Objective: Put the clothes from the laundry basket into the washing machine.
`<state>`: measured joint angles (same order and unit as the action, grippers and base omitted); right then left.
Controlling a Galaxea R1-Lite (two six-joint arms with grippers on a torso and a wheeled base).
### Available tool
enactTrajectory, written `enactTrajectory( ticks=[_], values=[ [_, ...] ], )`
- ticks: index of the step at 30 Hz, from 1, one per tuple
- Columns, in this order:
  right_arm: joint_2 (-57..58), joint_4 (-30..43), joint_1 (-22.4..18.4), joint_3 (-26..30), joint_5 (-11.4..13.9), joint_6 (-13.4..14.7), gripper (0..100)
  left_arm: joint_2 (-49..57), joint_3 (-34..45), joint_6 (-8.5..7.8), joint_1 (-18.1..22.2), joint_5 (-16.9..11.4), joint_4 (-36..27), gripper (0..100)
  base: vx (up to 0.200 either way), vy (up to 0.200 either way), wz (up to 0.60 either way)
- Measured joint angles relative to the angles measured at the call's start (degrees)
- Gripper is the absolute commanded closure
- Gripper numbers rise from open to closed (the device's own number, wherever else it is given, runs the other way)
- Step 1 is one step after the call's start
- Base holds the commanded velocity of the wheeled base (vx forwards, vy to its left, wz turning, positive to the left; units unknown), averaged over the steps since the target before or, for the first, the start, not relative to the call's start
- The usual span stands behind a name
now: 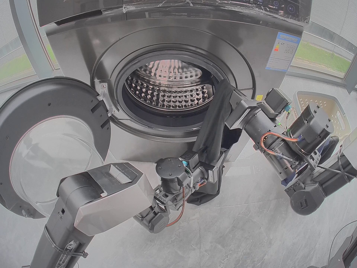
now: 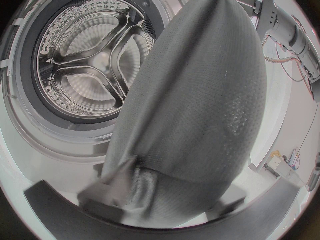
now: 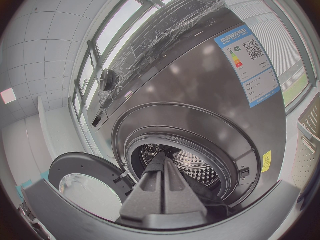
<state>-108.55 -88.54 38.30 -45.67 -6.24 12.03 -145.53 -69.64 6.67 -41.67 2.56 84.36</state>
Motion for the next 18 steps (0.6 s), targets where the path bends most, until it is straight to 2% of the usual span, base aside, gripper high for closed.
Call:
enactTrajectory(
  ticks=[3, 13, 18],
  values=[
    [0.0, 0.0, -0.1, 0.0, 0.0, 0.0, 100, 0.1, 0.8, -1.28, 0.5, 0.0, 0.5, 100, 0.0, 0.0, 0.0],
    [0.0, 0.0, -0.9, -0.1, -0.1, 0.3, 100, 6.4, 11.0, -2.32, 2.1, -0.2, 2.7, 100, 0.0, 0.0, 0.0],
    [0.0, 0.0, -1.4, -0.1, -0.2, 0.4, 100, 12.1, 16.7, -2.73, 4.4, -1.0, 3.9, 100, 0.0, 0.0, 0.0]
  ],
)
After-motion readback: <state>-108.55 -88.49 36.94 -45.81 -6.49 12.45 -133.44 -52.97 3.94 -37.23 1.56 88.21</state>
